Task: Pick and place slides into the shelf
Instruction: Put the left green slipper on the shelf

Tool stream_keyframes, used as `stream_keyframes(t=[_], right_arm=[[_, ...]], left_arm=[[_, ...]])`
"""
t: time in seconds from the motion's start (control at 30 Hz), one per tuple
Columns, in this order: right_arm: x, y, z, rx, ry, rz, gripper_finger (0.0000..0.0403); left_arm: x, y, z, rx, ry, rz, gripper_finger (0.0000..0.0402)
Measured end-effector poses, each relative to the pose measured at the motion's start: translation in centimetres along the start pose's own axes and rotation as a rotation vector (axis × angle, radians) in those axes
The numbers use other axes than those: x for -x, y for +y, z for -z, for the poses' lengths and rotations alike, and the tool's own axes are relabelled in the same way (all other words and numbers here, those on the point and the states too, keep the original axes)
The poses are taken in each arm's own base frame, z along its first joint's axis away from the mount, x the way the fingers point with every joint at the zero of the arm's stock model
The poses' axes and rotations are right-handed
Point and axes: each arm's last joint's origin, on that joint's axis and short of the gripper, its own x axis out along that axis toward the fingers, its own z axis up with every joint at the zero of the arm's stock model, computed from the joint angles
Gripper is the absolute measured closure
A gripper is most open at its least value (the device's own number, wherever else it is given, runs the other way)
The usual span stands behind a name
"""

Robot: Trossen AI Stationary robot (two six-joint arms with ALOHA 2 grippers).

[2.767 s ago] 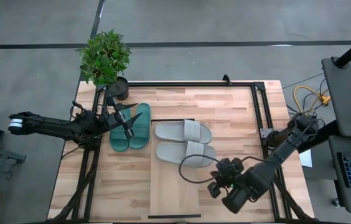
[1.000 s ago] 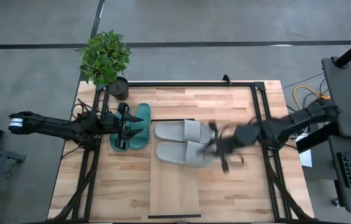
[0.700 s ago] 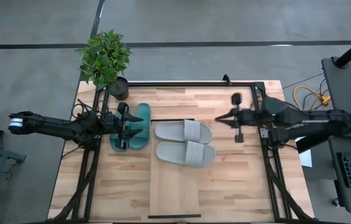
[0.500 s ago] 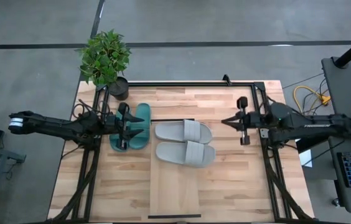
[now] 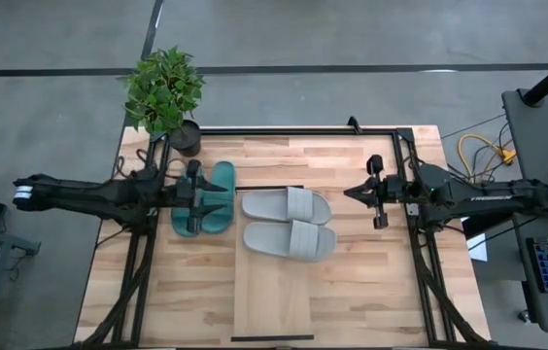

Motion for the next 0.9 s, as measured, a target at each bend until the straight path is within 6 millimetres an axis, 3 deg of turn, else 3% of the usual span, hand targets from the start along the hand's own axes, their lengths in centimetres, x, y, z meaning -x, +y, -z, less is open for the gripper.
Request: stream_keyframes(t=[0.2,0.33,0.6,0.9], right_arm=[[-0.1,0.0,0.2,0.017,0.014,-0.002,0.0394],[-0.1,0.0,0.2,0.018,0.014,-0.002,0.0394],[-0.1,0.0,0.2,0.037,0.014,-0.002,0.0394],[-0.1,0.0,0.0,0.071,-0.002,0.001,0.0394]], left_arm=[[1.4,0.8,-2.7,-0.001,0.244,-0.082,0.0228],[1.7,0.9,-3.4,0.037,0.36,-0.082,0.0228],[1.8,1.0,-1.5,-0.009,0.649,-0.175,0.0228],[0.2,2.1,0.2,-0.023,0.845,-0.223,0.0228]])
